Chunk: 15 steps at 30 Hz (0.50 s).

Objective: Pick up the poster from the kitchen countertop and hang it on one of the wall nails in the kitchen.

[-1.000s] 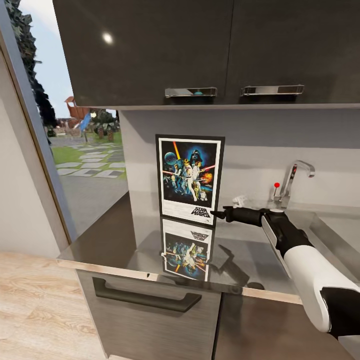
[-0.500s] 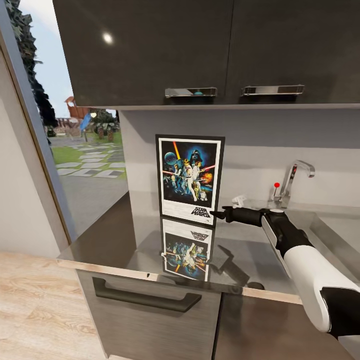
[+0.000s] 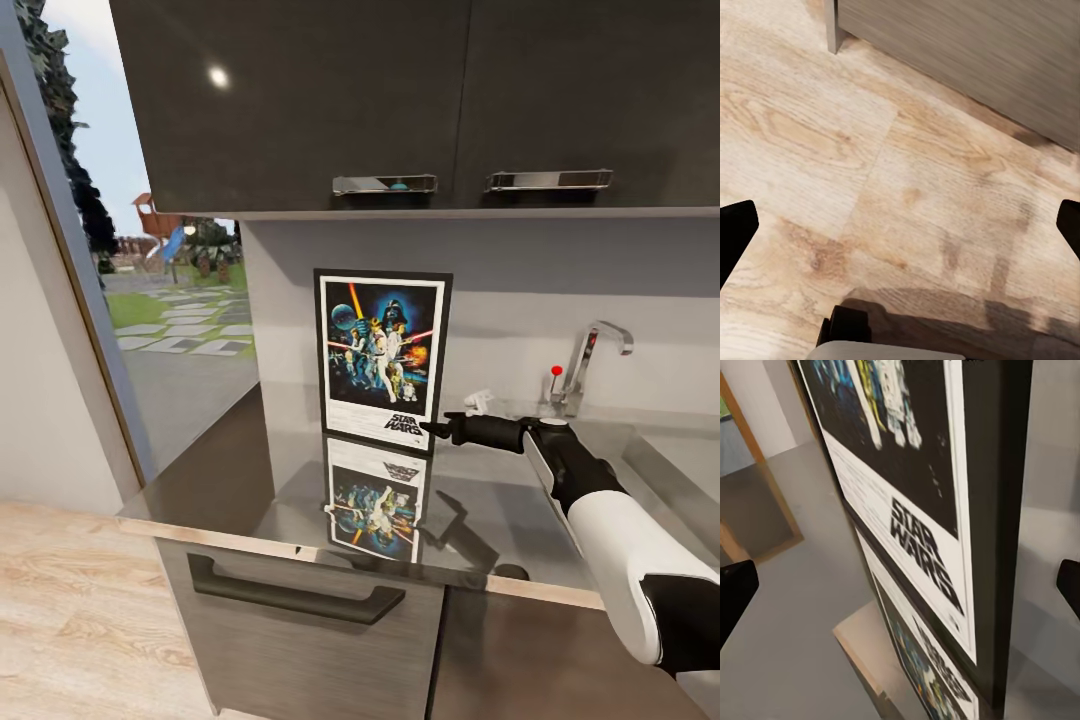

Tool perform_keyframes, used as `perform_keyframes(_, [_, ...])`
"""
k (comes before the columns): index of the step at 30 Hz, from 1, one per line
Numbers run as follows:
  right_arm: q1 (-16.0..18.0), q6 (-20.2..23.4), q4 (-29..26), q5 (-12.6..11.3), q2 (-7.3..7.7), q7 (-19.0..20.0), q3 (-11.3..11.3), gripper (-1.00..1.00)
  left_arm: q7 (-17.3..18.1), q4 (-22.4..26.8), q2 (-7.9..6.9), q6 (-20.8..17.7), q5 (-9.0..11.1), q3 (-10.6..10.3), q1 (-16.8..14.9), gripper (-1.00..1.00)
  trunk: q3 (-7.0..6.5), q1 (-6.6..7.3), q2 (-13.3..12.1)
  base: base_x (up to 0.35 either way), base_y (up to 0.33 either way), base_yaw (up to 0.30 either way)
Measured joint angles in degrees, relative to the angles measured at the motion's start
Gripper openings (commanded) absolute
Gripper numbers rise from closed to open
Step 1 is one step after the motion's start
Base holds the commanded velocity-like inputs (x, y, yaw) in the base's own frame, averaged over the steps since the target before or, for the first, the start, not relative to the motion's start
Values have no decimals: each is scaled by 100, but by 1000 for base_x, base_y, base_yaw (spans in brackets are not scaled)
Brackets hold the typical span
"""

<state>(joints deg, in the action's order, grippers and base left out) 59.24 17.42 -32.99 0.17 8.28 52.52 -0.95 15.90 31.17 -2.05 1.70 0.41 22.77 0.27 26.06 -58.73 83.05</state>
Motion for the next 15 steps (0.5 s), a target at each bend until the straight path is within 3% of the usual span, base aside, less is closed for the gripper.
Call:
perform_keyframes(7, [0, 1, 0, 0, 0, 0, 0, 100, 0, -1, 0, -4, 0, 0, 0, 100, 0, 1, 0, 31, -100, 1])
perform_keyframes(15, [1, 0, 0, -1, 2, 0, -4, 100, 0, 0, 0, -7, -1, 4, 0, 100, 0, 0, 0, 10, -20, 0])
